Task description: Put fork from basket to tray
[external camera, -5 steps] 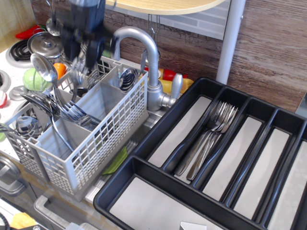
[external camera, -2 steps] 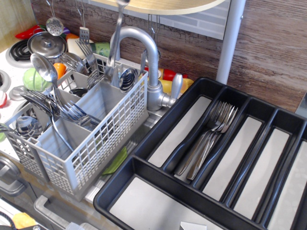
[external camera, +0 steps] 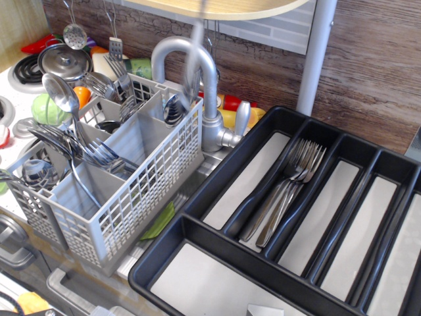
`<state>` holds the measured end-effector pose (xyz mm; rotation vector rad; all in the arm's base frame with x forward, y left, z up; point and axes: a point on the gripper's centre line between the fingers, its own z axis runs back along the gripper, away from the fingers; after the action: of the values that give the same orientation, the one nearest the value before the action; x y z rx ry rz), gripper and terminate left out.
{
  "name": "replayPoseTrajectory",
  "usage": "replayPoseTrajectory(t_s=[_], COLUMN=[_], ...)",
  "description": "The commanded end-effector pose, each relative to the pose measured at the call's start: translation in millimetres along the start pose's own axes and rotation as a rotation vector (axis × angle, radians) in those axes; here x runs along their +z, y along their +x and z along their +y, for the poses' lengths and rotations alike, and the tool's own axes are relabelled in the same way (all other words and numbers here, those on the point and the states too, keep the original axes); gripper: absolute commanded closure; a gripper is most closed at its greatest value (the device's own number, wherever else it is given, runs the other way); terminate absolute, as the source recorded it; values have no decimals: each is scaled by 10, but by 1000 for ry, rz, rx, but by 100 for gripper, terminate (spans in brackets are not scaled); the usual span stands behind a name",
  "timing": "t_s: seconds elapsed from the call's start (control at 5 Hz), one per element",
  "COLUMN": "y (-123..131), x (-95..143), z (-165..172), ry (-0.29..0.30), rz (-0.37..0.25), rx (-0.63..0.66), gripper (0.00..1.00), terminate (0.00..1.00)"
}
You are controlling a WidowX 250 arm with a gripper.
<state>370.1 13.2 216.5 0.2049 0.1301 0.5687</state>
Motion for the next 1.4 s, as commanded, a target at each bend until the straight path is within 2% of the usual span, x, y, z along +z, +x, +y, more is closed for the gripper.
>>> replayPoseTrajectory(t_s=[0.0,0.2,0.4,0.6,0.8,1.0,1.2], y=[-247,-348,-434,-645,-668,-670,-688], x=[23,-59,-76,-231,-272,-331,-460], z=[9,-50,-5,-151,-147,-133,-303], ry=[-106,-119,-132,-235,-241,-274,-325], rz=[-70,-91,-87,-73,-74,-61,-53], rx=[110,133,151,229,219,204,232], gripper=[100,100,100,100,100,100,100], terminate=[0,0,0,0,0,0,0])
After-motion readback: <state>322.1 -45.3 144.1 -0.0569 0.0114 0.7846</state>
